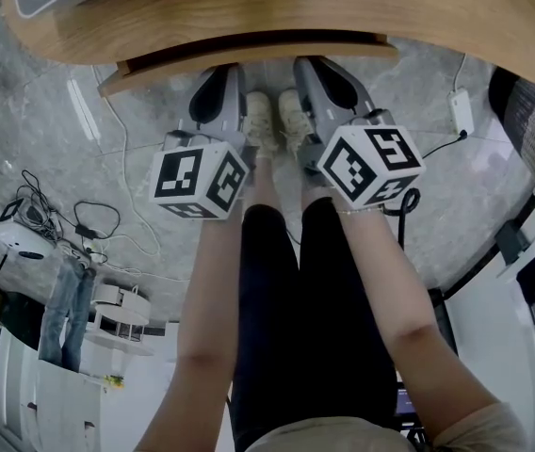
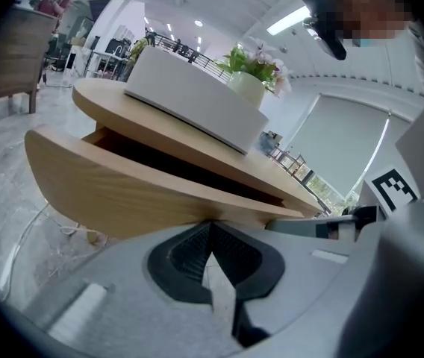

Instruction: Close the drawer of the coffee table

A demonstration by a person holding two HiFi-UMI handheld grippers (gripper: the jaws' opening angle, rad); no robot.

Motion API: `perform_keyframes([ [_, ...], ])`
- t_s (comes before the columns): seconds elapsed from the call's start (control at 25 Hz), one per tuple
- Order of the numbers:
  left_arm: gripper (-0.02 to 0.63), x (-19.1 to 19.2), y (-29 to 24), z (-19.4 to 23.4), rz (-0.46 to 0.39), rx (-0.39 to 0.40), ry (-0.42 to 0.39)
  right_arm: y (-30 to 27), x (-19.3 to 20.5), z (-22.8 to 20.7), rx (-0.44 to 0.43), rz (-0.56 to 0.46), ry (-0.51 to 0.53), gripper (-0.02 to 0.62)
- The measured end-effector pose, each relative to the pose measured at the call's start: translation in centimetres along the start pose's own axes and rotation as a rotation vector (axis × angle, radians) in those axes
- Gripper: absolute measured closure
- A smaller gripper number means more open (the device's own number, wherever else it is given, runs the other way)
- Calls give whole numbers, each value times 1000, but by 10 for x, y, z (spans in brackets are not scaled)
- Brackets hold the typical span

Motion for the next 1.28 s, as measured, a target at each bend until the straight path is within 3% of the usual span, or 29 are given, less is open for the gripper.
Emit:
perform_keyframes([
  [0.2,604,-9,-9,2,-10,-23,35,-8,-11,0,-8,-3,4,594],
  [0.56,604,-25,-24,7,27,-5,-18,-20,-25,0,-3,-39,-46,594],
  [1.08,604,-36,-34,10,32,-3,-27,-29,-36,0,-19,-59,-1,594],
  [1.28,604,-36,-32,9,5,37,55,-24,-36,0,-40,-58,-4,594],
])
Point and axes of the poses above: the fingertips, and each gripper's own axes: y backward along the fingers, z to its left, x out of its underside, the point moved 6 cm from there along y, backward along the fingers, and after that the axes turned 8 degrees about -y, right-handed, at the moved point
